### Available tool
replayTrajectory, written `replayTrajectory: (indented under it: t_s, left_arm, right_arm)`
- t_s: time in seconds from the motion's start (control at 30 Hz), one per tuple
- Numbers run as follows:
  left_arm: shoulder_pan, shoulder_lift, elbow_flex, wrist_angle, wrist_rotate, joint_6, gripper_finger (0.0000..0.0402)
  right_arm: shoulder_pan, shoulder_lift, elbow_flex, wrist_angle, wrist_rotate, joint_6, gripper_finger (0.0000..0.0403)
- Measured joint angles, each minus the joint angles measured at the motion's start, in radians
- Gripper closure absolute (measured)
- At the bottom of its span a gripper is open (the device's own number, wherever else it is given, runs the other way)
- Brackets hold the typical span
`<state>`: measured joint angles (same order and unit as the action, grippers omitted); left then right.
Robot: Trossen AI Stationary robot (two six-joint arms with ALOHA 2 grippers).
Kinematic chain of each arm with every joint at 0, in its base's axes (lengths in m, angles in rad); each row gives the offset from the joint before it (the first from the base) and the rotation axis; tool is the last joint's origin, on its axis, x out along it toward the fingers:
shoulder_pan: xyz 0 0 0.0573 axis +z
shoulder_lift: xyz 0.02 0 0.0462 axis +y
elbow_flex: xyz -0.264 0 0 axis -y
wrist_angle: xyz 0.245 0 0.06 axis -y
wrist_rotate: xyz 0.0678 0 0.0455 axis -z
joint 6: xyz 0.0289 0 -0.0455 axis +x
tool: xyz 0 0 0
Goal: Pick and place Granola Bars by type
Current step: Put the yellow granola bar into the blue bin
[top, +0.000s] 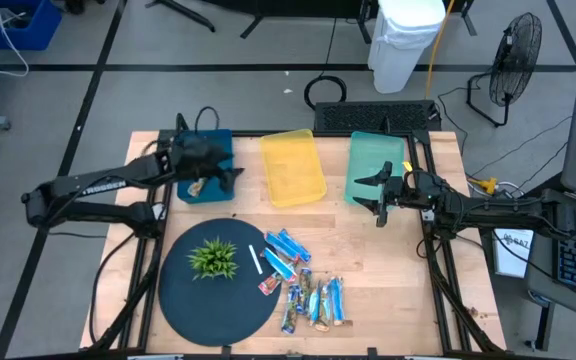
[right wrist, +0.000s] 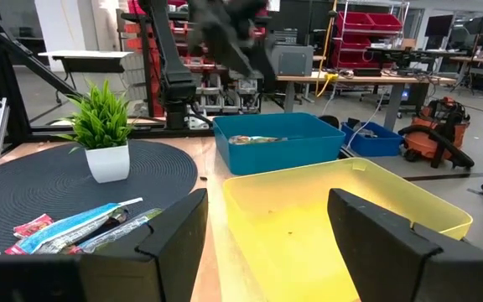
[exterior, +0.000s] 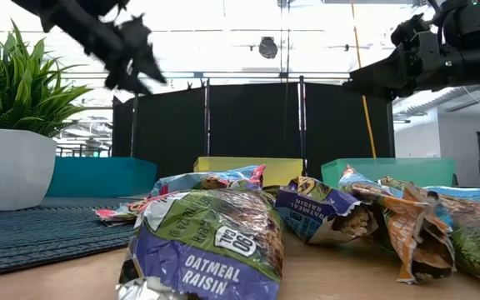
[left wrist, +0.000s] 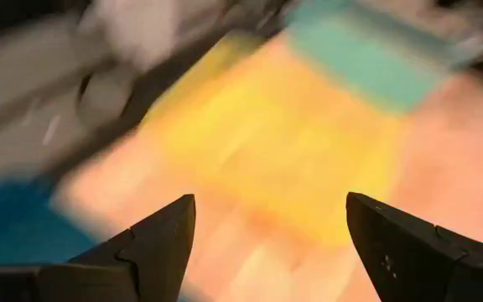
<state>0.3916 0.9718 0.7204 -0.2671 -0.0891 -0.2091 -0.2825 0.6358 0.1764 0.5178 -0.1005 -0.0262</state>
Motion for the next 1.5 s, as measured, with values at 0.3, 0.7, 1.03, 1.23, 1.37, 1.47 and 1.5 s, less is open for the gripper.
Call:
replayTrajectory:
  t_s: [0.3,0.7,1.03,1.23,1.37,1.47,1.5]
  left_arm:
    - [-0.322,-0.170,-0.253,0.487,0.018,0.108,0.0114]
    - [-0.485,-0.168,-0.575,0.978,-0.065,0.068,0.0103]
    - [-0.485,-0.168,-0.575,0.975,-0.065,0.073,0.0101]
    - [-0.485,-0.168,-0.575,0.973,-0.066,0.074,0.0107]
    - [-0.485,-0.168,-0.575,0.973,-0.067,0.074,0.0106]
    - [-0.485,-0.168,-0.575,0.973,-0.069,0.075,0.0108]
    - [-0.485,-0.168,-0.575,0.973,-0.069,0.075,0.0107]
  right_arm:
    - [0.000,0.000,0.000,-0.064,0.037,0.039,0.0165]
    - [0.037,0.000,0.000,-0.179,-0.199,0.173,0.0165]
    - [0.480,0.080,0.055,-0.186,0.024,0.101,0.0165]
    - [0.683,0.288,0.115,-0.202,0.303,0.115,0.0165]
    - [0.728,0.464,0.143,-0.201,0.341,0.165,0.0165]
    - [0.752,0.590,0.164,-0.190,0.341,0.188,0.0165]
    - [0.761,0.626,0.176,-0.189,0.339,0.199,0.0165]
